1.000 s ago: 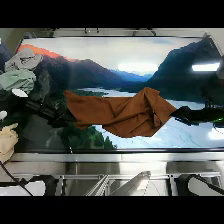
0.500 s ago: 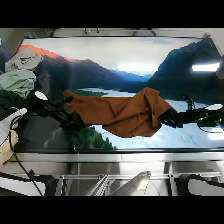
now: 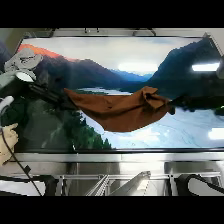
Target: Fold the shirts.
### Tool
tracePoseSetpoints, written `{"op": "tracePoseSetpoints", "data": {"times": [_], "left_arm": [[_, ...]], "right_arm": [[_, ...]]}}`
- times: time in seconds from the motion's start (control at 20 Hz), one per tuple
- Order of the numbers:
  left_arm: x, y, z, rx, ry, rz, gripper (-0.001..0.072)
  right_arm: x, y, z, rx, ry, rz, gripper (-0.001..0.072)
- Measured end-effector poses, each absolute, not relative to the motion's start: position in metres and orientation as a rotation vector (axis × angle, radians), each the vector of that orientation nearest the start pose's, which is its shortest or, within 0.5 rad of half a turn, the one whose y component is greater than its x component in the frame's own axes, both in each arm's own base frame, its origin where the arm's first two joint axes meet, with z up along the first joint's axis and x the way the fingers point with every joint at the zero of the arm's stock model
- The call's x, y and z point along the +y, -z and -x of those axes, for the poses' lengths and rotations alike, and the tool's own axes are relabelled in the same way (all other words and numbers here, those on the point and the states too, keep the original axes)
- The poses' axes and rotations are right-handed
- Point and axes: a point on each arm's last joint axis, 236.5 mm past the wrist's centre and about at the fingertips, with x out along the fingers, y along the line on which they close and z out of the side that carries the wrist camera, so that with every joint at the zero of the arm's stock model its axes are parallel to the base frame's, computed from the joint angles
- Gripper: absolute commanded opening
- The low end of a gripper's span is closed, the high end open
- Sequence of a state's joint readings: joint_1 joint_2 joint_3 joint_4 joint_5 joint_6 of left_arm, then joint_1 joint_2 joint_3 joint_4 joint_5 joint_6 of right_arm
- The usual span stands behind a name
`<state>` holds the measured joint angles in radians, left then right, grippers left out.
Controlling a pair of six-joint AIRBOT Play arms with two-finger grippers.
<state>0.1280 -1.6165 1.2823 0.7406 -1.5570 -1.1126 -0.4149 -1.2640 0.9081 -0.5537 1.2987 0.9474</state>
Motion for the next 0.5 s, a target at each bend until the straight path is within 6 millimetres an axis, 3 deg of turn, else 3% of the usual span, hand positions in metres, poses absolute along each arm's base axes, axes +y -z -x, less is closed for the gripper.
{"op": "tracePoseSetpoints", "data": {"times": [0.1, 0.2, 0.35, 0.45, 0.5], "left_arm": [[-0.131, -0.076, -0.376, 1.291, 0.901, 0.595, 0.0018], [-0.134, -0.161, -0.38, 1.061, 0.989, 0.586, 0.002], [-0.138, -0.292, -0.352, 0.711, 1.115, 0.519, 0.0023], [-0.133, -0.356, -0.326, 0.526, 1.13, 0.458, 0.0023], [-0.129, -0.378, -0.314, 0.461, 1.117, 0.433, 0.0024]], "right_arm": [[0.033, -0.103, -0.372, 0.882, -0.556, -0.68, 0.0015], [0.024, -0.184, -0.372, 0.674, -0.565, -0.616, 0.0015], [0.023, -0.303, -0.349, 0.346, -0.541, -0.448, 0.0016], [0.025, -0.366, -0.323, 0.166, -0.48, -0.321, 0.0016], [0.028, -0.385, -0.31, 0.109, -0.451, -0.268, 0.0016]]}}
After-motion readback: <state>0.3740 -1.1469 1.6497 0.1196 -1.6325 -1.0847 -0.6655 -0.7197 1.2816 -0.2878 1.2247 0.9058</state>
